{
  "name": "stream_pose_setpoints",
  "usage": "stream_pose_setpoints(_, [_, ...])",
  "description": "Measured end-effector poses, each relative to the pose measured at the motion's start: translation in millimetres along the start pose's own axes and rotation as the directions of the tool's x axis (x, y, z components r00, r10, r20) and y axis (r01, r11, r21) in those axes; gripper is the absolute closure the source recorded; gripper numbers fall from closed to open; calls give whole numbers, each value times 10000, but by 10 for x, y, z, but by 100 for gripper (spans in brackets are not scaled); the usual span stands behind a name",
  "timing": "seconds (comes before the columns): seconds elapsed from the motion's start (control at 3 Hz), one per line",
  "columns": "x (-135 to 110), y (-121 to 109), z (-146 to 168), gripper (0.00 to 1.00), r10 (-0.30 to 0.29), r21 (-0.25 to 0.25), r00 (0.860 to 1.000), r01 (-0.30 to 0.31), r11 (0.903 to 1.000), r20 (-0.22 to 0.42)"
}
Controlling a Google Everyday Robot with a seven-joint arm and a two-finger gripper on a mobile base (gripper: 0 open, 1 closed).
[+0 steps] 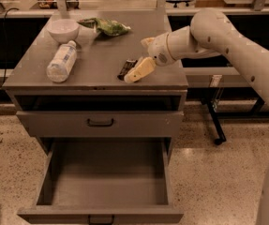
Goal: Pick rxbar chocolate from middle drawer and place on counter
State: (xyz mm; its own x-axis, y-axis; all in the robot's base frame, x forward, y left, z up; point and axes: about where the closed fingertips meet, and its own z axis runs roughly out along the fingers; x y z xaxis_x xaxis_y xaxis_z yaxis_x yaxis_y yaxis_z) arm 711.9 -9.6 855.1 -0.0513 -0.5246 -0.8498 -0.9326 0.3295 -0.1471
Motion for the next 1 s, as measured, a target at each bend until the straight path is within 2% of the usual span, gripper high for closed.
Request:
stream_pose_setpoints(0.33, [174, 111, -526, 0, 253, 1146, 9996, -235, 9931, -137])
stream_pose_setpoints(0.67, [364, 286, -1001, 0, 376, 2326, 9989, -301, 9721, -276])
stream_pose_setpoints(1.0, [504, 318, -1074, 0, 559, 2496, 9977, -445, 9673, -387])
